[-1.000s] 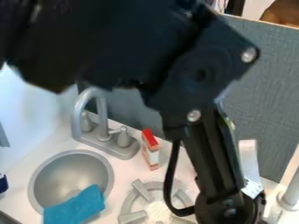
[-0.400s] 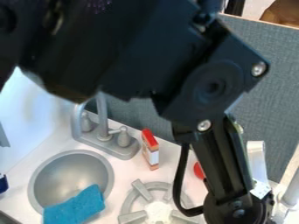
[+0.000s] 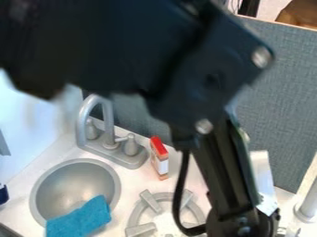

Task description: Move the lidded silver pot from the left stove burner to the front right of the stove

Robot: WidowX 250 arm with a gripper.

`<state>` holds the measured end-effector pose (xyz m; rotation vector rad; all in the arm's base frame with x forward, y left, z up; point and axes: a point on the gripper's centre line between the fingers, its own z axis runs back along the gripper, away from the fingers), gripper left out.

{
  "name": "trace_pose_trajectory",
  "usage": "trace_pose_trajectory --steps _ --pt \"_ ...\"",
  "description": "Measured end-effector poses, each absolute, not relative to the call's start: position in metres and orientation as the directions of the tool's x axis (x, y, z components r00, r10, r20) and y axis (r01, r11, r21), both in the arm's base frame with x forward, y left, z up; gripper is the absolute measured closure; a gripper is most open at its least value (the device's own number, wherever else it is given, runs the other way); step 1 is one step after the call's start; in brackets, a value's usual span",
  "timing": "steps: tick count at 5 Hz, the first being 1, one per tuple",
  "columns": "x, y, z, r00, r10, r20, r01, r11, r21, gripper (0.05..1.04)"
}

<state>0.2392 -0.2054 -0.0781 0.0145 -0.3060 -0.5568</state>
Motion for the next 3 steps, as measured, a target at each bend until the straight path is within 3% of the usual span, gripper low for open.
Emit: trace_pose_trajectory --steps 1,3 --pt "0.239 -0.193 -0.057 0.824 -0.475 0.308 0.493 0.870 0.023 0.080" --pt "0.233 -0.176 -0.011 0.823 -0.421 0.380 0.473 0.880 -0.050 0.079"
